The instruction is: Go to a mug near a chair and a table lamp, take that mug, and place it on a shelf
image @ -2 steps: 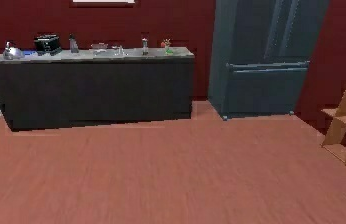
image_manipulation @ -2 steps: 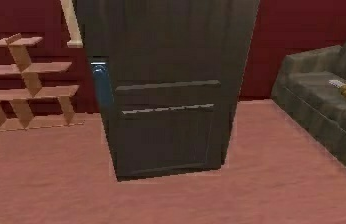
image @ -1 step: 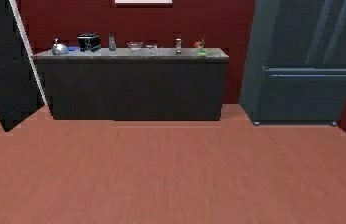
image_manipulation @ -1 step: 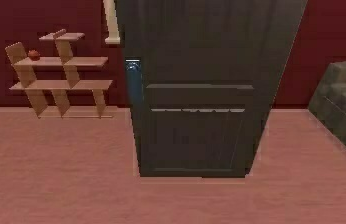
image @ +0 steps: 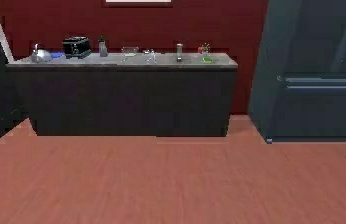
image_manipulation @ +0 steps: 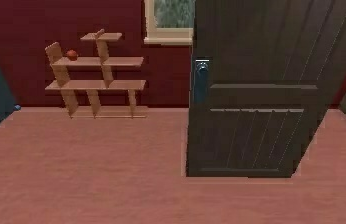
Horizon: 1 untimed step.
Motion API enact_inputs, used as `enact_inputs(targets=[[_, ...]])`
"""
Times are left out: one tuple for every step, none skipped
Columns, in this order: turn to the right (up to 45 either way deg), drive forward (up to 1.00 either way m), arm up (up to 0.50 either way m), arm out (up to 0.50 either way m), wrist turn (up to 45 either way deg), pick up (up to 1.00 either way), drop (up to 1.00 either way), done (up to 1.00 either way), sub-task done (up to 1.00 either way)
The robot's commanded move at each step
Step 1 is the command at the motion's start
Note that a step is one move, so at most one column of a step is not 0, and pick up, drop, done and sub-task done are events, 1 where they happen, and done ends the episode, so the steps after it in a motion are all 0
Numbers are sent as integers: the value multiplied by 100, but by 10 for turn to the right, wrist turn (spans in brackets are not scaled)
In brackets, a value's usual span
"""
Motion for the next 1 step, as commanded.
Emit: enact_inputs(targets=[[-420,0,0,0,0,0,0,0,0]])
